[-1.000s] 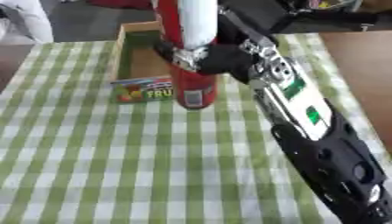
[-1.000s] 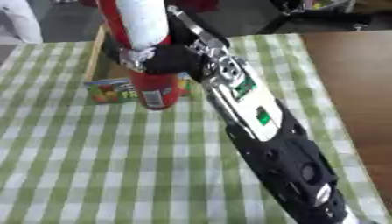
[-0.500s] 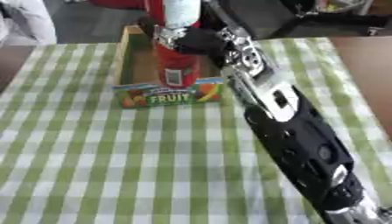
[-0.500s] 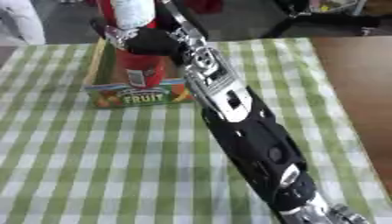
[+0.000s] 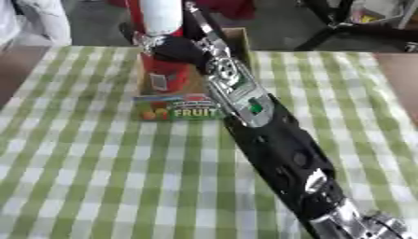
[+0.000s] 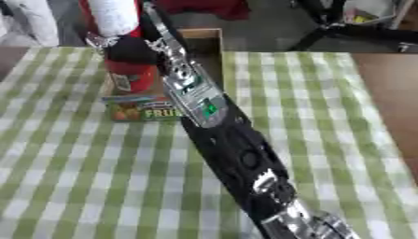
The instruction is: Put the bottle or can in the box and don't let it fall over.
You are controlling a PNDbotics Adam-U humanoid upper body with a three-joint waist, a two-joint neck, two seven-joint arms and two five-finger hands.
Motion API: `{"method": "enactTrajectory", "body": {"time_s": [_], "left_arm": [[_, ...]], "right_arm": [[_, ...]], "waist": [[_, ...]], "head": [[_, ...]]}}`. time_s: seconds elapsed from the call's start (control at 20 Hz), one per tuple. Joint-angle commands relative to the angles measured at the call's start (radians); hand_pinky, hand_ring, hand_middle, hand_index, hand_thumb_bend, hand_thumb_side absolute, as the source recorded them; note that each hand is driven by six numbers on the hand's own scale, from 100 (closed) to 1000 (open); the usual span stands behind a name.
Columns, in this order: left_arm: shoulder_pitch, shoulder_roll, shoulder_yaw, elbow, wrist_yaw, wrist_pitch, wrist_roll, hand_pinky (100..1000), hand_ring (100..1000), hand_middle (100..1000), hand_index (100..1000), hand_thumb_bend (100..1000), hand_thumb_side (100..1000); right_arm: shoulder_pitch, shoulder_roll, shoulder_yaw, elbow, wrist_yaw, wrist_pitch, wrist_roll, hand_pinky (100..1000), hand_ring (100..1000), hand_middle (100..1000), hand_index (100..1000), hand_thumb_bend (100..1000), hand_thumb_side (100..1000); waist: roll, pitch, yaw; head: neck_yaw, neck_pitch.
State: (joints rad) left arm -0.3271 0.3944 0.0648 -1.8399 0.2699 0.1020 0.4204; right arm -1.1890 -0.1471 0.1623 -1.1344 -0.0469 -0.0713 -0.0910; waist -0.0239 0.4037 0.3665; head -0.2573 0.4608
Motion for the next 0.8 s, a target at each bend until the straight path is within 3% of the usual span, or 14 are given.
{"method": "enactTrajectory", "body": {"time_s": [0.05, 0.15, 0.2, 0.25, 0.3, 0.35, 0.4, 0.45, 0.5, 0.55, 0.8], "left_arm": [[-0.014, 0.014, 0.003, -0.021, 0.000, -0.001, -0.003, 859, 886, 784, 785, 678, 704], [-0.015, 0.014, 0.004, -0.021, 0.001, -0.001, -0.002, 859, 886, 784, 786, 677, 705], [-0.016, 0.013, 0.004, -0.021, 0.001, -0.001, -0.002, 859, 886, 784, 786, 678, 705], [-0.016, 0.013, 0.004, -0.021, 0.001, -0.001, -0.002, 859, 886, 784, 786, 678, 705], [-0.016, 0.013, 0.004, -0.021, 0.001, 0.000, -0.003, 859, 886, 784, 786, 678, 705], [-0.015, 0.013, 0.004, -0.021, 0.001, 0.000, -0.003, 859, 886, 784, 786, 677, 705], [-0.015, 0.013, 0.004, -0.020, 0.001, 0.000, -0.004, 859, 886, 784, 786, 677, 705], [-0.015, 0.012, 0.004, -0.020, 0.001, 0.000, -0.004, 859, 887, 784, 786, 677, 705], [-0.015, 0.012, 0.003, -0.020, 0.002, 0.000, -0.005, 859, 887, 784, 786, 677, 705], [-0.015, 0.011, 0.003, -0.020, 0.001, 0.000, -0.006, 859, 887, 784, 787, 678, 705], [-0.009, 0.010, 0.005, -0.019, 0.000, 0.001, -0.011, 860, 887, 784, 787, 678, 705]], "right_arm": [[-0.025, 0.000, -0.018, 0.031, 0.037, -0.061, -0.004, 934, 629, 656, 540, 100, 100], [-0.021, 0.000, -0.023, 0.057, 0.053, -0.091, 0.004, 948, 672, 691, 573, 119, 100], [-0.019, 0.001, -0.025, 0.069, 0.061, -0.102, 0.012, 953, 693, 715, 599, 207, 100], [-0.018, 0.001, -0.025, 0.080, 0.070, -0.107, 0.026, 961, 764, 777, 680, 338, 100], [-0.017, 0.001, -0.025, 0.087, 0.078, -0.108, 0.046, 961, 764, 779, 682, 361, 100], [-0.017, 0.000, -0.024, 0.092, 0.088, -0.106, 0.069, 981, 886, 889, 825, 547, 115], [-0.018, -0.001, -0.023, 0.094, 0.106, -0.097, 0.093, 981, 886, 889, 825, 547, 115], [-0.018, -0.003, -0.024, 0.096, 0.127, -0.086, 0.112, 1000, 940, 938, 894, 680, 255], [-0.020, -0.005, -0.027, 0.096, 0.154, -0.071, 0.124, 1000, 943, 941, 895, 689, 261], [-0.020, -0.006, -0.031, 0.098, 0.184, -0.053, 0.133, 1000, 954, 964, 914, 752, 332], [-0.022, -0.002, -0.048, 0.101, 0.283, 0.028, 0.164, 1000, 943, 971, 925, 768, 371]], "waist": [[0.003, -0.013, 0.009], [0.001, -0.009, 0.013], [0.000, -0.007, 0.014], [0.000, -0.006, 0.014], [0.000, -0.005, 0.013], [0.000, -0.004, 0.012], [0.000, -0.004, 0.011], [0.000, -0.003, 0.010], [0.000, -0.003, 0.009], [-0.001, -0.004, 0.008], [-0.002, -0.006, 0.006]], "head": [[-0.014, -0.025], [-0.015, -0.030], [-0.015, -0.031], [-0.014, -0.031], [-0.012, -0.030], [-0.011, -0.029], [-0.011, -0.027], [-0.010, -0.025], [-0.009, -0.024], [-0.008, -0.023], [-0.006, -0.020]]}}
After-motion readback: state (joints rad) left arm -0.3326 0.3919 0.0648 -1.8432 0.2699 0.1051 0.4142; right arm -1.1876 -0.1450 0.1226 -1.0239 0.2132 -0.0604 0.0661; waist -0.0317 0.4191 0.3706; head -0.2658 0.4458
